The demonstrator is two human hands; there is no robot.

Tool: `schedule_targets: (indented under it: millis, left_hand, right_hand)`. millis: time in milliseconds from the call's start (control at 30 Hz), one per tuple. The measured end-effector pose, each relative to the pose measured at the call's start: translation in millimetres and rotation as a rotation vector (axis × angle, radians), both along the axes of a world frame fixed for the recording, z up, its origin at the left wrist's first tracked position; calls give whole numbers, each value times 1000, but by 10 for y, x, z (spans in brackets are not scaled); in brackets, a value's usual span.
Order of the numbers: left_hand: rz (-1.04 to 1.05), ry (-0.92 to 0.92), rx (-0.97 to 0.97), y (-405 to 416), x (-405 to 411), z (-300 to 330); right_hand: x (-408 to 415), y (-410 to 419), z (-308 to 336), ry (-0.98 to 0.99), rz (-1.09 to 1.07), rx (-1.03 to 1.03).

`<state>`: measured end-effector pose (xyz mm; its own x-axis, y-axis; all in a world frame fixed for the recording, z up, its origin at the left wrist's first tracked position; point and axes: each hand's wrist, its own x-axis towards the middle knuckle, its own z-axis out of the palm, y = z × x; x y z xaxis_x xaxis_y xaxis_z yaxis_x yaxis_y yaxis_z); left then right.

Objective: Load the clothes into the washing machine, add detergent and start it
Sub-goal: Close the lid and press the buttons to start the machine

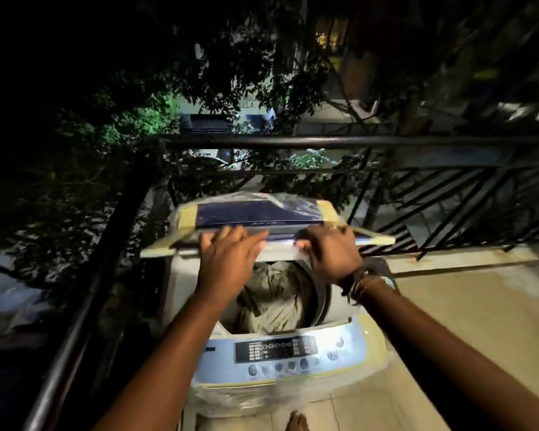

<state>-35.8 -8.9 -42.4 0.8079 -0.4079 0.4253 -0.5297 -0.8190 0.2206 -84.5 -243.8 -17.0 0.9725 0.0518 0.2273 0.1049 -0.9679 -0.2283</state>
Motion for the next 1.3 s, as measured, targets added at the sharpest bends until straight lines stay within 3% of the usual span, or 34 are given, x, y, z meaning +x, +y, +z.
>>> schedule_targets:
  millis: [267, 500, 700, 800, 833, 933, 1067, 1300]
  left_hand:
    - [-74, 309, 175, 167, -911, -1370]
    - [56, 406, 259, 72, -984, -1646]
    - [115, 478, 249, 67, -1086, -1683]
    - [194, 431, 158, 207, -1135, -1792]
    - [178, 425, 145, 286, -1175, -1856]
    - [103, 409, 174, 545, -1296, -2026]
    - [110, 443, 194, 589, -1253, -2009]
    - [127, 489, 233, 527, -1222, -1777]
  right_hand:
    - [-839, 222, -1365, 318, 32, -104]
    - [-870, 292, -1746, 357, -22, -49]
    - [-1108, 209, -1869, 396, 58, 255]
    - [-1267, 14, -1908, 269, -134, 574]
    - [-1357, -105, -1928, 252, -182, 579]
    - [-1647, -363, -2017, 362, -95, 276]
    - [-1811, -392, -2028, 382, -27, 47]
    - [-1853, -358, -2093, 392, -12, -97]
